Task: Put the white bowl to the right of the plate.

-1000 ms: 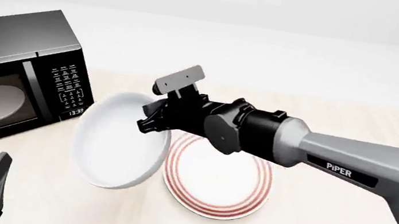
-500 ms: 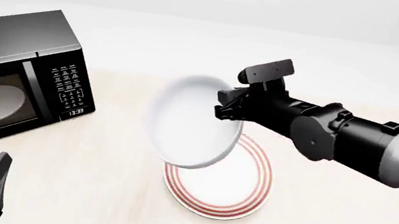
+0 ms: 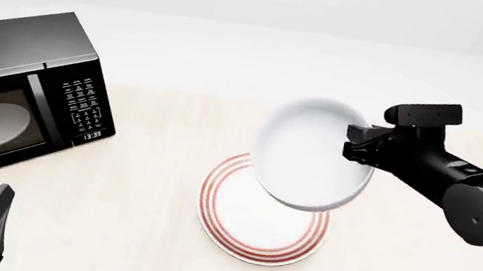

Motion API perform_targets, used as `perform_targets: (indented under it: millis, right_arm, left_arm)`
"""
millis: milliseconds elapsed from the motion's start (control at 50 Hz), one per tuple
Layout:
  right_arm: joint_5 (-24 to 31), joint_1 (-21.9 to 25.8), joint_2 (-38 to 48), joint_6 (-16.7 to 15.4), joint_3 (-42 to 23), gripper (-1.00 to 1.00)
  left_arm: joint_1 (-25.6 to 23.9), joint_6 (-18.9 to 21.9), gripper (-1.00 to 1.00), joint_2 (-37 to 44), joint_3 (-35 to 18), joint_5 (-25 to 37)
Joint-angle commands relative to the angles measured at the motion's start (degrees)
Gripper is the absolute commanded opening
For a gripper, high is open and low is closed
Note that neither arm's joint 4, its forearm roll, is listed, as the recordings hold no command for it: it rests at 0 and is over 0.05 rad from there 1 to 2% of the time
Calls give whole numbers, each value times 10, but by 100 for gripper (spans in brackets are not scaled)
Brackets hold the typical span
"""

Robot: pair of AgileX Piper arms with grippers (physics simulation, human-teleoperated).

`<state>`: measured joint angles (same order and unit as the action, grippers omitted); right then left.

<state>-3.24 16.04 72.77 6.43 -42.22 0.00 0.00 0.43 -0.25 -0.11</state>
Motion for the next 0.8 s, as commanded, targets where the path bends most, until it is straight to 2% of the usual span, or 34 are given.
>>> perform_targets:
  millis: [20, 60, 480, 800]
  right_arm:
    - [-3, -73, -53, -11, 43, -100]
    - [-2, -78, -61, 0, 49, -100]
    - [-12, -180, -105, 16, 118, -100]
    - [-50, -268, -106, 35, 173, -100]
  left_arm:
    - [0, 0, 100, 0, 0, 0]
    - [0, 0, 100, 0, 0, 0]
    - [0, 0, 100, 0, 0, 0]
    - [0, 0, 100, 0, 0, 0]
